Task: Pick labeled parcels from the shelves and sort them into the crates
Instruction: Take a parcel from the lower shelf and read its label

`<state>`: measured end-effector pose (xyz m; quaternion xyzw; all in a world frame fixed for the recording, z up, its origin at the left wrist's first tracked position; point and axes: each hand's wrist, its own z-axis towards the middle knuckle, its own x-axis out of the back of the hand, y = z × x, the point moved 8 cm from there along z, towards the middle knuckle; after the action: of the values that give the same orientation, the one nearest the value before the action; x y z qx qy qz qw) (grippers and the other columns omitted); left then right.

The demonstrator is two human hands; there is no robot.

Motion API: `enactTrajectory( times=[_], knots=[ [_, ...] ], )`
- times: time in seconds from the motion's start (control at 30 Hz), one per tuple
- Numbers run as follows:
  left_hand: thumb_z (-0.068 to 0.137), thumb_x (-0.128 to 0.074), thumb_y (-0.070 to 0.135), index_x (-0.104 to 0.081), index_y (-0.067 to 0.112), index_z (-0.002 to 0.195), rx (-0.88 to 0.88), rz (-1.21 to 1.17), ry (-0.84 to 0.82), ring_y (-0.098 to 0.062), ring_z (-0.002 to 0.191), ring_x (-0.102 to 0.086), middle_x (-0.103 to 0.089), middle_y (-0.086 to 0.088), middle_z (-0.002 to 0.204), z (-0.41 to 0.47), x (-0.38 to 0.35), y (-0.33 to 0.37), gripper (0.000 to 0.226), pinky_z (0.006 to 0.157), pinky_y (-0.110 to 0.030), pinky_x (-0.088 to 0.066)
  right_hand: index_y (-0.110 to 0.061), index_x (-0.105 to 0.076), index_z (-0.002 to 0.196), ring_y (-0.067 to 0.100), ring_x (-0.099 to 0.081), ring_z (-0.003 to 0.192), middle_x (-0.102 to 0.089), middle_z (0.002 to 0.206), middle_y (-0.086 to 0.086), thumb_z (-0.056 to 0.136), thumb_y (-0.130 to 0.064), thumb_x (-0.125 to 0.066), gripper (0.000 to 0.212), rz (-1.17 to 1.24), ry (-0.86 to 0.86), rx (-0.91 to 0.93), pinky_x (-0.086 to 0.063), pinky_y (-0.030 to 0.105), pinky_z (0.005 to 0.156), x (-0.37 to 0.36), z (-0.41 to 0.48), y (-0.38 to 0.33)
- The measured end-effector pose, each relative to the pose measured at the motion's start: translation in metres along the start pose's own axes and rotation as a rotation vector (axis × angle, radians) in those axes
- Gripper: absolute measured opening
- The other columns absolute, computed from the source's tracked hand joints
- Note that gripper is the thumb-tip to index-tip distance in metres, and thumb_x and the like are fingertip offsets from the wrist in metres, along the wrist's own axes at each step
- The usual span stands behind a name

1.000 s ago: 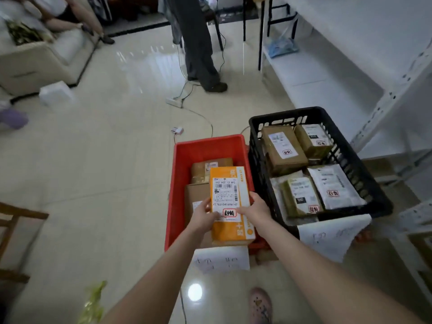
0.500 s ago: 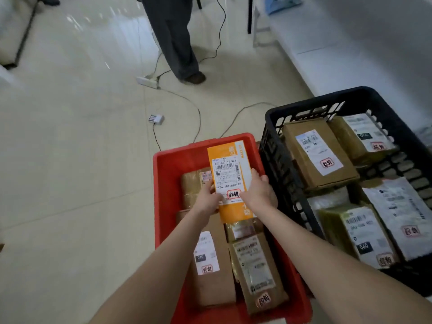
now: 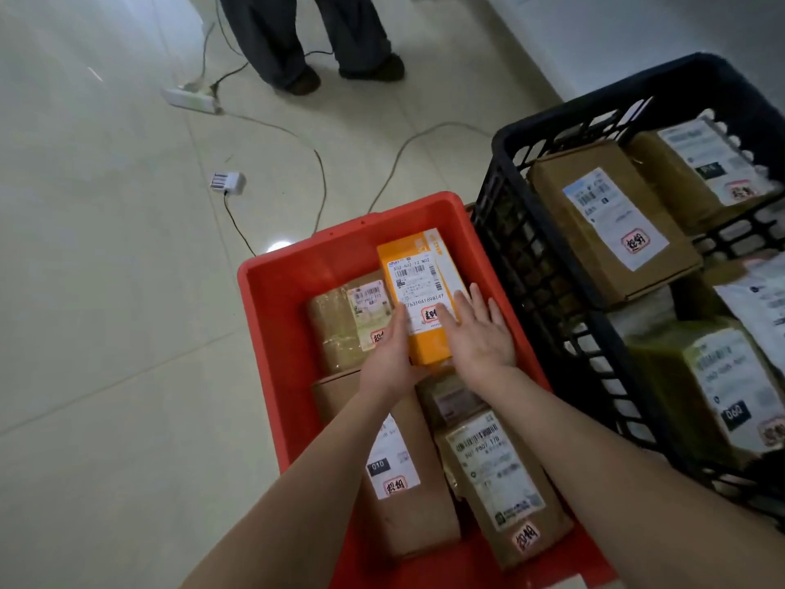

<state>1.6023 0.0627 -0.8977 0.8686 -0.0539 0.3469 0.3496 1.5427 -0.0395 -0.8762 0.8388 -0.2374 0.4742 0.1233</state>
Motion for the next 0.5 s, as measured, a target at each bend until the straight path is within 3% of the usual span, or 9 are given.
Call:
enactTrajectory(
  times=[0.1,0.23,0.5],
  knots=[
    [0.079,-0.076,0.026,0.006,0.015,0.153,-0.022,0.013,-0.013,-0.021,0.142,-0.029,-0.006,-0.001,0.161,0.004,-0.003,0.011,0.111,0.101,-0.034,-0.040,-0.020,-0.006,0.153,0.032,0.014,0.146,0.000,0.160,0.012,0.093,-0.015,-0.051,0.074,-0.057,0.026,-0.022,0.002,0.041,0.120,0.000,0.002,0.005],
    [0.077,-0.077,0.024,0.007,0.016,0.153,-0.015,0.055,-0.060,-0.020,0.143,-0.026,-0.009,-0.001,0.161,0.003,-0.006,0.005,0.114,0.103,-0.035,-0.039,-0.018,-0.003,0.152,0.033,0.014,0.146,0.002,0.160,0.013,0.089,-0.013,-0.058,0.085,-0.068,0.018,-0.036,0.003,0.043,0.120,-0.003,-0.002,-0.001],
    [0.080,-0.075,0.030,0.004,0.018,0.153,-0.105,0.421,-0.045,-0.026,0.146,-0.016,-0.003,-0.004,0.161,-0.028,0.008,0.030,0.109,0.107,-0.039,-0.038,-0.022,0.002,0.153,0.034,0.012,0.146,0.004,0.160,0.012,0.091,-0.013,-0.057,0.086,0.042,-0.004,-0.063,-0.004,0.044,0.120,0.008,-0.051,0.006]
  ],
)
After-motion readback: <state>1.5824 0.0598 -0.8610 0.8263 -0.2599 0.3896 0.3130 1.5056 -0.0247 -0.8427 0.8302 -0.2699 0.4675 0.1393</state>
